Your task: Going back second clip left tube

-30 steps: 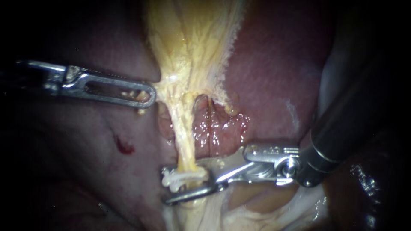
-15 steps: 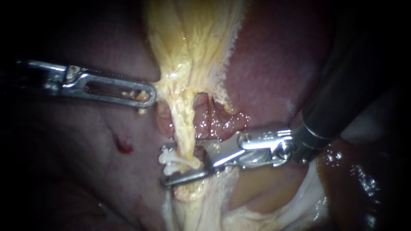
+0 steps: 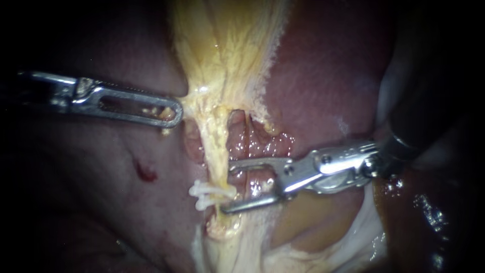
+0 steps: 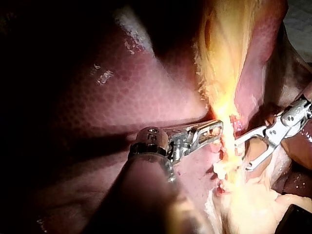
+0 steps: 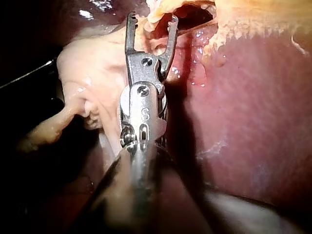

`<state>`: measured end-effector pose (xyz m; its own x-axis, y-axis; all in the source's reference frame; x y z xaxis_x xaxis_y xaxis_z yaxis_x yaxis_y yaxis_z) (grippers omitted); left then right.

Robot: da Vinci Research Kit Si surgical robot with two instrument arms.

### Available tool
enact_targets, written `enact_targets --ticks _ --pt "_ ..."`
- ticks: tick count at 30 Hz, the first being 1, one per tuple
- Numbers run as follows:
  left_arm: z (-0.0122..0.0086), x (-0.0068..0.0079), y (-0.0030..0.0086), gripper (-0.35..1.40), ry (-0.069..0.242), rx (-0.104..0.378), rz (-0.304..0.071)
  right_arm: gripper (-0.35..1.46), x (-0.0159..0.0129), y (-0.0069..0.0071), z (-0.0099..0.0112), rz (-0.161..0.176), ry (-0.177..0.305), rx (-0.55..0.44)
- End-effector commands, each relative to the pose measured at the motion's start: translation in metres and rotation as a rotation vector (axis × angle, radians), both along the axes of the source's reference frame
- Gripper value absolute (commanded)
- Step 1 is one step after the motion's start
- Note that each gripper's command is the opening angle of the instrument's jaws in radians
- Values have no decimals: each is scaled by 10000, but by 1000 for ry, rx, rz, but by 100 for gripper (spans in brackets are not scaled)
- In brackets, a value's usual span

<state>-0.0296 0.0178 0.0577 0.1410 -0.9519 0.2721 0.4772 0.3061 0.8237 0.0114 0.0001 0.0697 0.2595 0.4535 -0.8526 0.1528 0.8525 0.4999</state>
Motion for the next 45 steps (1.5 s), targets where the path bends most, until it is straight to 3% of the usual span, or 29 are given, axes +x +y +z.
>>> enact_targets --ticks 1,9,15,22,38,45 --pt "0 0 0 -35 -1 0 1 50 -8 3 -3 2 -2 -2" --pt "0 0 0 -35 -1 0 0 50 -64 30 -31 27 -8 -56" --pt "0 -1 0 -35 -1 0 0 50 -80 42 -46 39 9 -69" --pt "7 -12 -1 -35 3 -4 -5 50 -82 44 -47 39 12 -78" --pt "74 -61 -12 -35 1 3 24 50 -86 45 -48 44 16 -77" --pt "76 -64 -13 -35 1 4 28 50 -86 46 -49 43 17 -82"
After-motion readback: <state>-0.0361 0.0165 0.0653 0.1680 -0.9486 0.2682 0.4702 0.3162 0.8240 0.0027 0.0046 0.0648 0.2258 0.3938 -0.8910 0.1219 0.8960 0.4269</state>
